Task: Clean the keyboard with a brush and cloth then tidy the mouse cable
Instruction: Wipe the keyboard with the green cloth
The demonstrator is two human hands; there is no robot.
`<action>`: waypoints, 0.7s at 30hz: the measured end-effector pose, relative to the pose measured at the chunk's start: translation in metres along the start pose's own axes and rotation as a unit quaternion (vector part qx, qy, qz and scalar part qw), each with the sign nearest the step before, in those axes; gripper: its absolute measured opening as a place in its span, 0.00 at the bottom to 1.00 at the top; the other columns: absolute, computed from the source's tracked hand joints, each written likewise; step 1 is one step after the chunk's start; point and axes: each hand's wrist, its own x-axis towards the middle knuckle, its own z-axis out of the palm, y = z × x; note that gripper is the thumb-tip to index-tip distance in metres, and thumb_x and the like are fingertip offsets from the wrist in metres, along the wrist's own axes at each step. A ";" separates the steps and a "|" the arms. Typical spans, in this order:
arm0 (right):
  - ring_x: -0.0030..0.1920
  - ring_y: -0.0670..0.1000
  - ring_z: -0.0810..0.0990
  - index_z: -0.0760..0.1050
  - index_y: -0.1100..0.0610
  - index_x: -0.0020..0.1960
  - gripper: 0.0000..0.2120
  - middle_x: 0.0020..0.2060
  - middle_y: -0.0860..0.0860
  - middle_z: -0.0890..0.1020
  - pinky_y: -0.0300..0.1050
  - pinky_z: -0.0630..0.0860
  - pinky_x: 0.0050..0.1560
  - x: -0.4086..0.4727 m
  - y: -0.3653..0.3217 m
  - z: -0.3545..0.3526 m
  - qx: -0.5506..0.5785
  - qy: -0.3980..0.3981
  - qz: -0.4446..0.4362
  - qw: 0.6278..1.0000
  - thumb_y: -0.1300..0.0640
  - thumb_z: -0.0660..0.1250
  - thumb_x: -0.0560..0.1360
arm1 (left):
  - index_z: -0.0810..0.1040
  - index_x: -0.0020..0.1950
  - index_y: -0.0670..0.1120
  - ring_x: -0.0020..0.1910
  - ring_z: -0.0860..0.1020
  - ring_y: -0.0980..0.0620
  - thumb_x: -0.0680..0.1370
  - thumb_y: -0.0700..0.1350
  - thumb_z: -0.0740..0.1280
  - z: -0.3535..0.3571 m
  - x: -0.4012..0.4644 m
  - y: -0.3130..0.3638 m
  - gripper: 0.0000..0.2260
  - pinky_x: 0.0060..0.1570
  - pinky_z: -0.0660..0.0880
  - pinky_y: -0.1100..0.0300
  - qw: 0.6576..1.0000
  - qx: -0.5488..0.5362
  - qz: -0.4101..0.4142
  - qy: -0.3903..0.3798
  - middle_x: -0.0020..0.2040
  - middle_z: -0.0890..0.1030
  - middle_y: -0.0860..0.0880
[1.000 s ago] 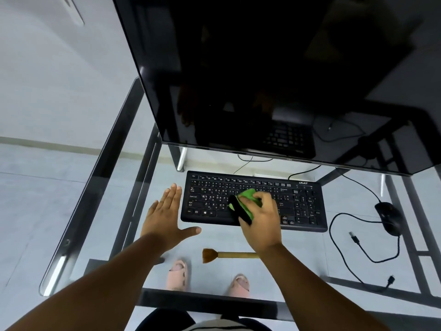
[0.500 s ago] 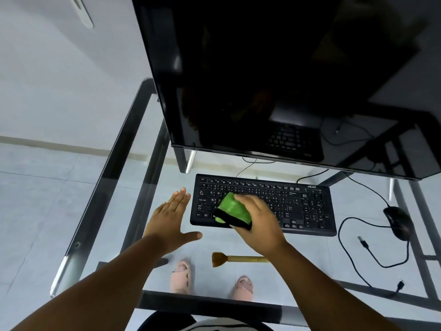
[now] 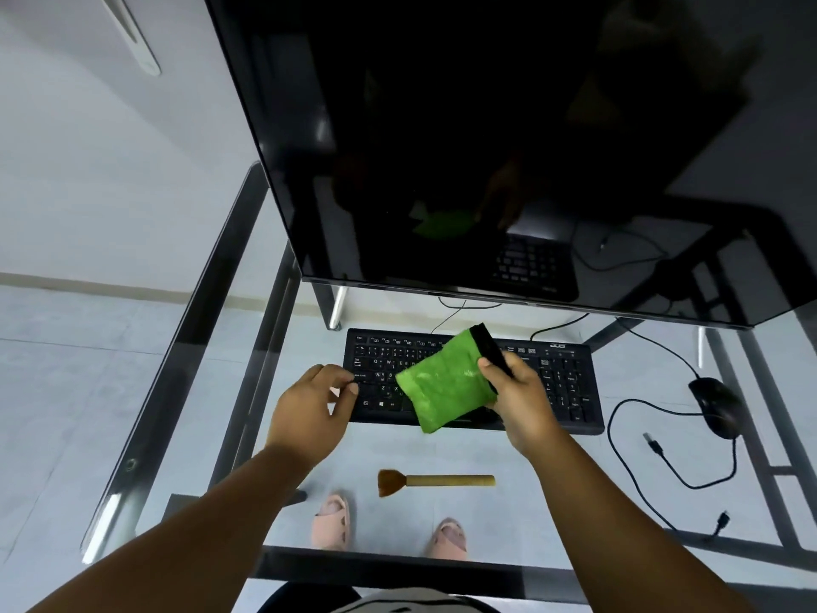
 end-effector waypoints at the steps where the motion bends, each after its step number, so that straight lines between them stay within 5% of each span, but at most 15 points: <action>1: 0.52 0.54 0.81 0.78 0.53 0.53 0.07 0.49 0.51 0.84 0.54 0.79 0.52 -0.002 -0.006 -0.001 0.048 -0.006 0.015 0.999 0.61 0.63 0.80 | 0.79 0.46 0.50 0.36 0.77 0.56 0.77 0.48 0.67 0.003 -0.001 0.008 0.03 0.36 0.74 0.61 1.000 -0.012 -0.005 -0.002 0.42 0.80 0.54; 4: 0.51 0.54 0.80 0.76 0.59 0.53 0.07 0.49 0.53 0.82 0.51 0.79 0.47 -0.006 -0.021 -0.004 0.151 -0.023 0.031 0.988 0.63 0.59 0.81 | 0.76 0.36 0.48 0.30 0.75 0.51 0.78 0.51 0.65 0.017 -0.010 0.032 0.13 0.32 0.74 0.55 0.992 -0.098 -0.061 -0.041 0.30 0.77 0.51; 6: 0.51 0.55 0.80 0.74 0.62 0.56 0.07 0.50 0.54 0.81 0.51 0.81 0.46 -0.009 -0.028 -0.005 0.187 -0.037 0.029 0.981 0.64 0.58 0.81 | 0.80 0.38 0.44 0.32 0.78 0.49 0.79 0.50 0.65 0.025 -0.015 0.059 0.14 0.32 0.77 0.57 0.958 -0.231 -0.143 -0.096 0.33 0.81 0.48; 8: 0.51 0.55 0.80 0.72 0.63 0.58 0.07 0.49 0.54 0.81 0.52 0.81 0.47 -0.013 -0.032 -0.005 0.218 -0.051 0.023 0.974 0.64 0.58 0.81 | 0.82 0.46 0.39 0.34 0.78 0.48 0.79 0.48 0.65 0.033 -0.017 0.086 0.14 0.31 0.74 0.65 0.886 -0.364 -0.249 -0.147 0.38 0.82 0.43; 11: 0.49 0.55 0.80 0.73 0.61 0.54 0.06 0.46 0.54 0.82 0.54 0.80 0.50 -0.019 -0.037 -0.009 0.252 -0.080 0.016 0.964 0.65 0.58 0.81 | 0.80 0.54 0.38 0.42 0.82 0.47 0.79 0.52 0.64 0.040 -0.012 0.111 0.17 0.40 0.78 0.63 0.772 -0.498 -0.346 -0.189 0.47 0.83 0.38; 15: 0.50 0.54 0.81 0.74 0.60 0.49 0.07 0.48 0.55 0.82 0.52 0.80 0.47 -0.023 -0.036 -0.024 0.271 -0.101 0.009 0.957 0.65 0.58 0.81 | 0.78 0.56 0.38 0.53 0.81 0.45 0.78 0.52 0.66 0.043 -0.005 0.124 0.18 0.51 0.78 0.58 0.642 -0.631 -0.411 -0.141 0.53 0.83 0.40; 21: 0.51 0.53 0.81 0.73 0.58 0.49 0.08 0.48 0.54 0.82 0.52 0.80 0.50 -0.029 -0.028 -0.042 0.243 -0.144 0.012 0.959 0.67 0.57 0.80 | 0.79 0.54 0.41 0.49 0.81 0.49 0.76 0.45 0.70 0.048 -0.003 0.152 0.10 0.55 0.77 0.56 0.584 -0.692 -0.421 -0.060 0.49 0.84 0.44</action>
